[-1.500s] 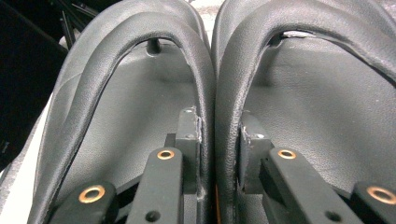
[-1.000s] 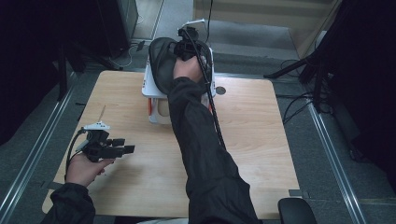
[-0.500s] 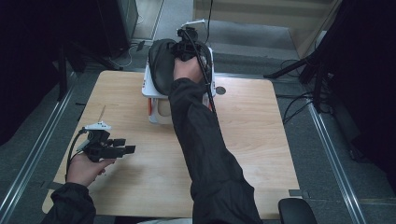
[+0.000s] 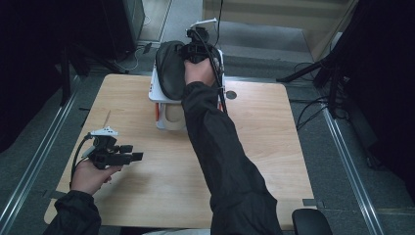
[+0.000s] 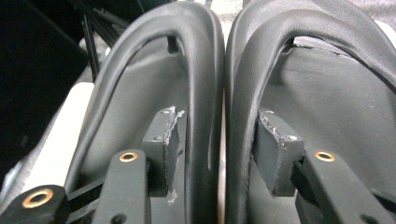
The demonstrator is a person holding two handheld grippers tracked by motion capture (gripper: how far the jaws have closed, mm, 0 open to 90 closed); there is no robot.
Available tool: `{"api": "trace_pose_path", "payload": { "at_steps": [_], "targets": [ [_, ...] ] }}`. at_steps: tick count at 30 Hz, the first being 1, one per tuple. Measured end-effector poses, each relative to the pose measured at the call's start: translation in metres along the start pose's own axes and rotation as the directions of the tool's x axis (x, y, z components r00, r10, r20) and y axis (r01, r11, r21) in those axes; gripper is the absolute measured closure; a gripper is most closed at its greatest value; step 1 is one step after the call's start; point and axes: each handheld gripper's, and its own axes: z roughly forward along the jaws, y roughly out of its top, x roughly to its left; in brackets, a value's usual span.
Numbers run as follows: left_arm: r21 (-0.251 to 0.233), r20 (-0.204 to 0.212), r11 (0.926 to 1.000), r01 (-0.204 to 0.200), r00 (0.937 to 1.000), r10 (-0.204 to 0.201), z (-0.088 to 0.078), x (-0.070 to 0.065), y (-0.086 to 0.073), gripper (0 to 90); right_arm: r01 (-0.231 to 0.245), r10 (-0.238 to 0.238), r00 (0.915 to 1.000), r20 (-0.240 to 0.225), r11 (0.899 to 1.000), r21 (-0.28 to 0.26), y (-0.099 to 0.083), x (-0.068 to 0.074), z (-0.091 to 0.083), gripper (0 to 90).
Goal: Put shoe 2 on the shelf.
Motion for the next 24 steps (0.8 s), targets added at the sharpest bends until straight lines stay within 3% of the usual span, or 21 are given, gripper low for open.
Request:
{"api": "trace_pose_path", "payload": {
  "at_steps": [7, 12, 15, 21, 24],
  "targets": [
    [0.004, -0.005, 1.0000, -0.001, 1.0000, 0.001, 0.002, 0.000, 0.001, 37.1, 0.035, -0.034, 0.9975, -0.061, 0.999, 0.003, -0.004, -0.008, -0.018, 55.9],
    [0.011, -0.005, 0.9999, -0.007, 1.0000, 0.007, 0.003, 0.000, 0.003, 37.1, 0.064, -0.063, 0.9903, -0.124, 0.998, 0.003, -0.006, -0.010, -0.034, 56.4],
    [0.011, -0.005, 0.9999, -0.008, 1.0000, 0.008, 0.003, 0.000, 0.003, 37.1, 0.097, -0.096, 0.9823, -0.161, 0.995, -0.004, -0.007, -0.009, -0.044, 56.4],
    [0.010, -0.008, 0.9999, -0.003, 1.0000, 0.003, 0.003, 0.001, 0.003, 37.1, 0.118, -0.119, 0.9645, -0.236, 0.993, -0.020, -0.011, -0.012, -0.061, 56.2],
    [0.012, -0.008, 0.9999, -0.009, 0.9999, 0.009, 0.003, 0.001, 0.003, 37.0, 0.155, -0.158, 0.9510, -0.266, 0.987, -0.031, -0.016, -0.012, -0.069, 57.2]
  ]
}}
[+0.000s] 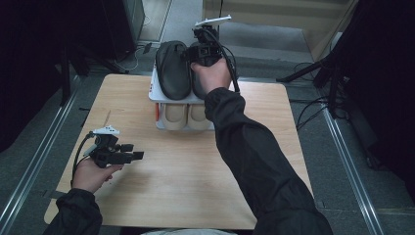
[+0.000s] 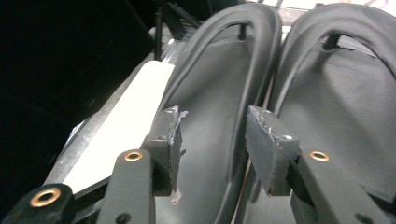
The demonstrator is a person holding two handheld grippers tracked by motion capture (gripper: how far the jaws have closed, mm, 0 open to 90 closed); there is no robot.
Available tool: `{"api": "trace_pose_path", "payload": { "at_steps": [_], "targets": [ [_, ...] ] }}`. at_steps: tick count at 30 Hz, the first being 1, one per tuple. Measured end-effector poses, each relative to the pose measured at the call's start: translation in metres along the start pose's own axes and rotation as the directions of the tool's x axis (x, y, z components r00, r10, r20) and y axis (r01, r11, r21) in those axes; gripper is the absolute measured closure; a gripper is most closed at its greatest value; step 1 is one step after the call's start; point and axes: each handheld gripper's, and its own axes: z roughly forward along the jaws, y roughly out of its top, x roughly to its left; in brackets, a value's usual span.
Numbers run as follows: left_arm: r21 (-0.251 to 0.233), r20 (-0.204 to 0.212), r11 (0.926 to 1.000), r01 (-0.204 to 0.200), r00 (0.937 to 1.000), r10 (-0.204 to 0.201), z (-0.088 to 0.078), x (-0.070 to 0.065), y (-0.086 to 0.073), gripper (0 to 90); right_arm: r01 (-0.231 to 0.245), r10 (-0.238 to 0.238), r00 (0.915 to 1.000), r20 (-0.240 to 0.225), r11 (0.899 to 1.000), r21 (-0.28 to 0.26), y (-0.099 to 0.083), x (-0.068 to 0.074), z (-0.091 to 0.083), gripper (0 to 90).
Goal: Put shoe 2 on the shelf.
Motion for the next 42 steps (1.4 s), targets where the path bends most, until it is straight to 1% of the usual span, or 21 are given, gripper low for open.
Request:
{"api": "trace_pose_path", "payload": {
  "at_steps": [2, 4, 6, 7, 8, 9, 14, 18, 20, 21, 23, 25, 27, 28, 30, 31, 32, 34, 35, 40, 42],
  "targets": [
    [0.000, 0.000, 1.0000, 0.000, 1.0000, 0.000, 0.000, 0.000, 0.000, 37.0, 0.025, -0.025, 0.9995, -0.018, 1.000, -0.001, -0.004, 0.002, -0.005, 58.2],
    [0.001, 0.002, 1.0000, 0.001, 1.0000, -0.001, 0.000, 0.000, 0.000, 37.0, 0.040, -0.040, 0.9978, -0.052, 0.999, -0.004, -0.008, 0.002, -0.011, 58.2],
    [0.001, 0.001, 1.0000, 0.001, 1.0000, -0.001, 0.000, 0.000, 0.000, 37.0, 0.075, -0.075, 0.9943, -0.075, 0.997, -0.002, -0.014, 0.003, -0.017, 58.1],
    [0.001, 0.002, 1.0000, 0.004, 1.0000, -0.004, 0.000, 0.000, 0.000, 37.0, 0.116, -0.117, 0.9894, -0.087, 0.993, -0.010, -0.017, 0.004, -0.019, 56.7],
    [0.001, 0.001, 1.0000, 0.004, 1.0000, -0.004, 0.000, 0.000, 0.000, 37.0, 0.162, -0.164, 0.9821, -0.092, 0.986, -0.031, -0.022, 0.004, -0.022, 57.1],
    [0.003, 0.001, 1.0000, 0.004, 1.0000, -0.004, 0.001, 0.000, 0.000, 37.0, 0.193, -0.196, 0.9760, -0.095, 0.981, -0.037, -0.026, 0.005, -0.024, 57.2],
    [0.002, -0.001, 1.0000, 0.001, 1.0000, -0.001, 0.001, 0.000, 0.000, 36.9, 0.222, -0.225, 0.9637, -0.145, 0.974, -0.033, -0.043, 0.006, -0.034, 52.6],
    [0.005, -0.004, 1.0000, 0.001, 1.0000, -0.001, 0.001, 0.000, 0.000, 36.9, 0.221, -0.221, 0.9578, -0.184, 0.975, -0.016, -0.059, 0.002, -0.037, 47.4],
    [0.007, -0.007, 1.0000, -0.004, 1.0000, 0.004, 0.002, -0.001, 0.000, 36.9, 0.222, -0.221, 0.9549, -0.199, 0.975, -0.018, -0.068, 0.000, -0.039, 44.6],
    [0.008, -0.007, 1.0000, -0.005, 1.0000, 0.005, 0.002, -0.001, 0.000, 36.9, 0.219, -0.219, 0.9552, -0.199, 0.976, -0.022, -0.071, -0.001, -0.040, 41.9],
    [0.009, -0.005, 1.0000, -0.003, 1.0000, 0.003, 0.002, -0.001, 0.000, 36.9, 0.213, -0.213, 0.9521, -0.219, 0.977, -0.026, -0.078, -0.002, -0.041, 38.9],
    [0.009, -0.007, 1.0000, -0.004, 1.0000, 0.004, 0.002, -0.001, 0.000, 36.8, 0.223, -0.221, 0.9474, -0.231, 0.975, -0.018, -0.086, -0.002, -0.040, 36.0],
    [0.009, -0.008, 0.9999, -0.006, 1.0000, 0.006, 0.002, -0.001, 0.000, 36.9, 0.227, -0.223, 0.9463, -0.234, 0.974, -0.011, -0.090, -0.002, -0.040, 34.6],
    [0.008, -0.011, 1.0000, -0.005, 0.9999, 0.005, 0.002, -0.001, 0.000, 36.9, 0.231, -0.225, 0.9428, -0.247, 0.973, -0.003, -0.097, -0.004, -0.039, 33.4],
    [0.008, -0.011, 1.0000, -0.005, 0.9999, 0.005, 0.002, -0.001, 0.000, 36.8, 0.221, -0.214, 0.9438, -0.252, 0.975, 0.002, -0.104, -0.006, -0.039, 33.0],
    [0.008, -0.011, 1.0000, -0.005, 0.9999, 0.005, 0.002, -0.001, 0.000, 36.8, 0.221, -0.214, 0.9438, -0.252, 0.975, 0.002, -0.104, -0.006, -0.039, 33.0],
    [0.008, -0.009, 1.0000, -0.004, 0.9999, 0.005, 0.002, -0.001, 0.000, 36.8, 0.224, -0.217, 0.9422, -0.255, 0.975, -0.002, -0.108, -0.007, -0.039, 32.9],
    [0.009, -0.009, 1.0000, -0.003, 1.0000, 0.003, 0.003, -0.001, 0.000, 36.8, 0.214, -0.208, 0.9449, -0.253, 0.977, -0.003, -0.114, -0.008, -0.039, 31.3],
    [0.010, -0.008, 0.9999, -0.003, 1.0000, 0.003, 0.003, -0.001, 0.000, 36.8, 0.214, -0.205, 0.9420, -0.266, 0.977, 0.007, -0.119, -0.009, -0.039, 29.9],
    [0.009, -0.011, 1.0000, -0.003, 0.9999, 0.003, 0.003, -0.001, 0.000, 36.8, 0.220, -0.210, 0.9432, -0.257, 0.976, 0.009, -0.131, -0.013, -0.038, 28.6],
    [0.010, -0.013, 0.9999, -0.004, 0.9999, 0.004, 0.003, -0.001, 0.000, 36.8, 0.222, -0.211, 0.9397, -0.269, 0.975, 0.008, -0.137, -0.015, -0.038, 27.0]
  ]
}}
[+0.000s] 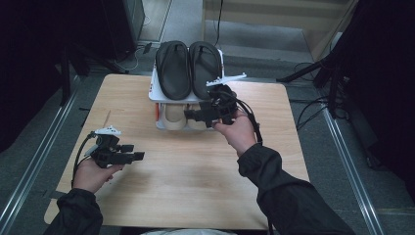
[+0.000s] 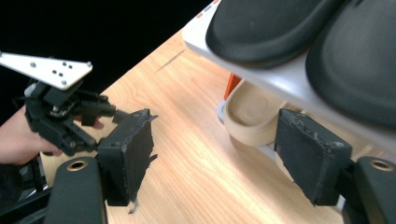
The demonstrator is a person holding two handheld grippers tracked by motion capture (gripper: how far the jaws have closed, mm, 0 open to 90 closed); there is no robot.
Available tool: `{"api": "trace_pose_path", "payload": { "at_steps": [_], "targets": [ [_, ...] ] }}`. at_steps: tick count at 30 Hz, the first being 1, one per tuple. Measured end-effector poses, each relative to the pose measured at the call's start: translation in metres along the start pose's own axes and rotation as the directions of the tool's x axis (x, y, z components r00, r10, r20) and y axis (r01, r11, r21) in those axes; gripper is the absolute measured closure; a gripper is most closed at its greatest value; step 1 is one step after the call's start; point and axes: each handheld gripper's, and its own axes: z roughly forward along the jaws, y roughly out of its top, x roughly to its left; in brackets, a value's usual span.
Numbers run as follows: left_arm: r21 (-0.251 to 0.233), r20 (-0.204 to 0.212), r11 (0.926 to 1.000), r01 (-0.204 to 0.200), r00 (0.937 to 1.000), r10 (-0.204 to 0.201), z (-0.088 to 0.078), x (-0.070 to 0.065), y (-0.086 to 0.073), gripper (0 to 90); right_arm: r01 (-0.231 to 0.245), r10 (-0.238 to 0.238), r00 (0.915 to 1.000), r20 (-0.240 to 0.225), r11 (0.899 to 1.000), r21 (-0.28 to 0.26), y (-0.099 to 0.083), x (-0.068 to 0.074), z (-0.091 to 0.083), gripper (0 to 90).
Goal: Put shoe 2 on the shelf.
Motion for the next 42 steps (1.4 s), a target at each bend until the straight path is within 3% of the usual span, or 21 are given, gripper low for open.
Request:
{"api": "trace_pose_path", "payload": {
  "at_steps": [6, 9, 13, 16, 24, 35, 42],
  "targets": [
    [0.004, -0.002, 1.0000, -0.002, 1.0000, 0.002, 0.000, 0.000, 0.000, 36.8, 0.007, -0.007, 0.9999, 0.008, 1.000, 0.011, -0.021, -0.002, 0.004, 26.4],
    [0.007, -0.004, 1.0000, -0.003, 1.0000, 0.003, 0.001, 0.000, 0.000, 36.8, -0.005, 0.005, 0.9998, -0.021, 1.000, 0.020, -0.033, -0.005, 0.006, 26.9],
    [0.007, -0.005, 1.0000, -0.003, 1.0000, 0.003, 0.001, 0.000, 0.000, 36.8, -0.054, 0.056, 0.9939, -0.095, 0.998, 0.021, -0.049, -0.012, 0.009, 29.6],
    [0.009, -0.005, 1.0000, -0.004, 1.0000, 0.004, 0.001, 0.000, 0.000, 36.8, -0.060, 0.060, 0.9923, -0.108, 0.998, 0.000, -0.063, -0.017, 0.010, 29.5],
    [0.015, -0.006, 0.9999, -0.001, 1.0000, 0.001, 0.002, 0.000, 0.000, 36.8, -0.021, 0.020, 0.9978, -0.064, 1.000, -0.011, -0.087, -0.027, 0.008, 29.5],
    [0.024, -0.005, 0.9997, -0.006, 1.0000, 0.006, 0.004, -0.002, 0.000, 36.8, -0.016, 0.016, 0.9998, -0.014, 0.999, -0.029, -0.115, -0.044, 0.000, 30.2],
    [0.025, 0.004, 0.9996, -0.014, 0.9999, 0.014, 0.004, -0.003, 0.001, 36.7, -0.003, 0.002, 0.9999, -0.014, 0.999, -0.048, -0.126, -0.052, -0.010, 30.0]
  ]
}}
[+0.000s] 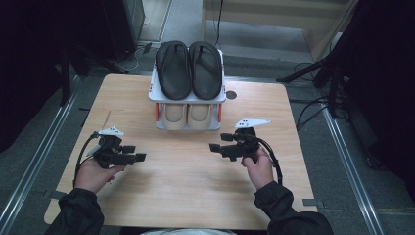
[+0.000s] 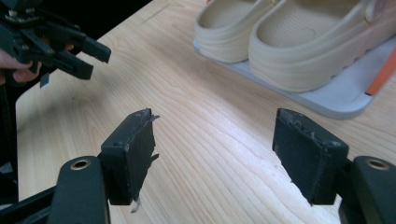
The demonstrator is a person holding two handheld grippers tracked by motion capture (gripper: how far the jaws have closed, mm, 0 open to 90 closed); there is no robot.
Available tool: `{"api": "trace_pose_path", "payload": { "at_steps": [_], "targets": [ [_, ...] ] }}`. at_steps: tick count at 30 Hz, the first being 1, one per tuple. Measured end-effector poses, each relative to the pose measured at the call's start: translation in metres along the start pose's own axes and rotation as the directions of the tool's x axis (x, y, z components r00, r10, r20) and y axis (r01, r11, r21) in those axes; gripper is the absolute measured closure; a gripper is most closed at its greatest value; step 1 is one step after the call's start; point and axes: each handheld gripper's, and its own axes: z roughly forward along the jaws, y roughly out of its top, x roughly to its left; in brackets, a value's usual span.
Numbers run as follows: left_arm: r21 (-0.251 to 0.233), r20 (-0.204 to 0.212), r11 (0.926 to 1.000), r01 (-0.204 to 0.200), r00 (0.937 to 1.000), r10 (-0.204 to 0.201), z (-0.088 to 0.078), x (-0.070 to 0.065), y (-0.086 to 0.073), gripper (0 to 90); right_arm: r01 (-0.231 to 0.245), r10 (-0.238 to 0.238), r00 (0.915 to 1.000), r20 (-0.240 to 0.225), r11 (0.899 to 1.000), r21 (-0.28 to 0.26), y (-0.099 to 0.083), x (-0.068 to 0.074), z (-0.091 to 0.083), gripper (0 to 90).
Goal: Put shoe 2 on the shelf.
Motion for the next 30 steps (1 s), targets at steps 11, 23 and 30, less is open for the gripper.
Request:
{"api": "trace_pose_path", "payload": {
  "at_steps": [11, 23, 30],
  "targets": [
    [0.001, 0.009, 1.0000, -0.008, 0.9999, 0.008, 0.001, 0.000, 0.001, 36.6, 0.011, -0.011, 0.9989, 0.046, 1.000, -0.003, -0.005, -0.010, -0.008, 29.5],
    [0.010, 0.016, 0.9999, -0.009, 0.9998, 0.008, 0.003, -0.001, 0.002, 36.4, -0.051, 0.052, 0.9972, 0.054, 0.998, -0.027, -0.004, -0.027, -0.015, 29.1],
    [0.020, 0.019, 0.9997, -0.012, 0.9997, 0.012, 0.004, 0.000, 0.003, 36.4, -0.058, 0.058, 0.9960, 0.067, 0.998, -0.005, -0.005, -0.028, -0.013, 29.1]
  ]
}}
